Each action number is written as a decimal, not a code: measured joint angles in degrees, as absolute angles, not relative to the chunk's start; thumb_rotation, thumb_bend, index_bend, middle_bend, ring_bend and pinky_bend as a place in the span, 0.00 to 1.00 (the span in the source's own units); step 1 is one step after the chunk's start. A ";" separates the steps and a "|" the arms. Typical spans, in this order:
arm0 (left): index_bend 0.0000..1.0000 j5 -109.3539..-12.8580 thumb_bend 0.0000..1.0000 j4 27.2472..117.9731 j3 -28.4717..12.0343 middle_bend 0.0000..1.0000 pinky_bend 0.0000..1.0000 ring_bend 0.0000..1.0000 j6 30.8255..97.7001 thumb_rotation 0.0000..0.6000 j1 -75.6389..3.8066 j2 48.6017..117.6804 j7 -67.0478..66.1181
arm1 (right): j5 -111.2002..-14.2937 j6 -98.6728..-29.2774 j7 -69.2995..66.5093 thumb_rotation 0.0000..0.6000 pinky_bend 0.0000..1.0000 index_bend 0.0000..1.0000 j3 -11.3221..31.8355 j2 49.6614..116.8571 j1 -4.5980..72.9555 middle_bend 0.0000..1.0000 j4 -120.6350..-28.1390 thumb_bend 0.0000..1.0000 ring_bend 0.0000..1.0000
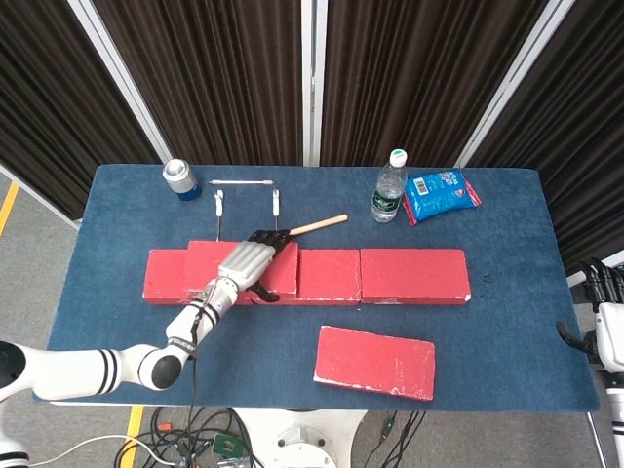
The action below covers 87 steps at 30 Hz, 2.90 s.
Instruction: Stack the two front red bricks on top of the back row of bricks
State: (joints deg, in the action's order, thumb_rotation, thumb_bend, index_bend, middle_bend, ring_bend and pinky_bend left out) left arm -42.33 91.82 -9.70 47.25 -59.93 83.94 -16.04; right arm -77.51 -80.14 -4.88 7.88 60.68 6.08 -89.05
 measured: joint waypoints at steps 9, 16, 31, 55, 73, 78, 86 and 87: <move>0.01 -42.61 0.00 92.91 -9.97 0.00 0.00 0.00 47.00 1.00 -59.76 83.37 -16.14 | -77.69 -80.33 -4.66 1.00 0.00 0.00 7.87 60.51 6.05 0.00 -89.46 0.19 0.00; 0.01 -44.28 0.00 98.82 -9.62 0.00 0.00 0.00 49.10 1.00 -58.65 80.09 -16.98 | -78.22 -81.51 -4.81 1.00 0.00 0.00 7.89 59.49 5.52 0.00 -90.36 0.19 0.00; 0.01 -58.55 0.00 112.77 0.93 0.00 0.00 0.00 68.57 1.00 -42.05 60.21 -22.54 | -85.44 -83.37 -2.64 1.00 0.00 0.00 3.92 54.74 3.92 0.00 -100.31 0.10 0.00; 0.01 -79.15 0.00 90.10 5.50 0.00 0.00 0.00 81.50 1.00 -19.08 60.74 8.92 | -88.70 -66.42 14.23 1.00 0.00 0.00 -3.24 59.78 9.72 0.00 -118.55 0.00 0.00; 0.01 -81.01 0.00 85.20 3.52 0.00 0.00 0.00 79.01 1.00 -14.83 61.83 14.58 | -79.83 -65.25 29.75 1.00 0.00 0.00 -2.68 78.46 11.46 0.00 -116.68 0.00 0.00; 0.01 -81.39 0.00 84.28 3.12 0.00 0.00 0.00 78.11 1.00 -14.33 62.41 14.93 | -77.88 -65.61 31.16 1.00 0.00 0.00 -2.07 80.80 12.07 0.00 -115.18 0.00 0.00; 0.01 -81.56 0.00 83.56 2.21 0.00 0.00 0.00 76.74 1.00 -13.86 62.46 16.51 | -72.52 -64.53 32.85 1.00 0.00 0.00 -1.05 83.62 13.87 0.00 -114.20 0.00 0.00; 0.01 -81.61 0.00 83.45 2.12 0.00 0.00 0.00 76.68 1.00 -13.83 62.48 16.79 | -72.03 -64.45 32.96 1.00 0.00 0.00 -0.85 83.94 14.13 0.00 -114.19 0.00 0.00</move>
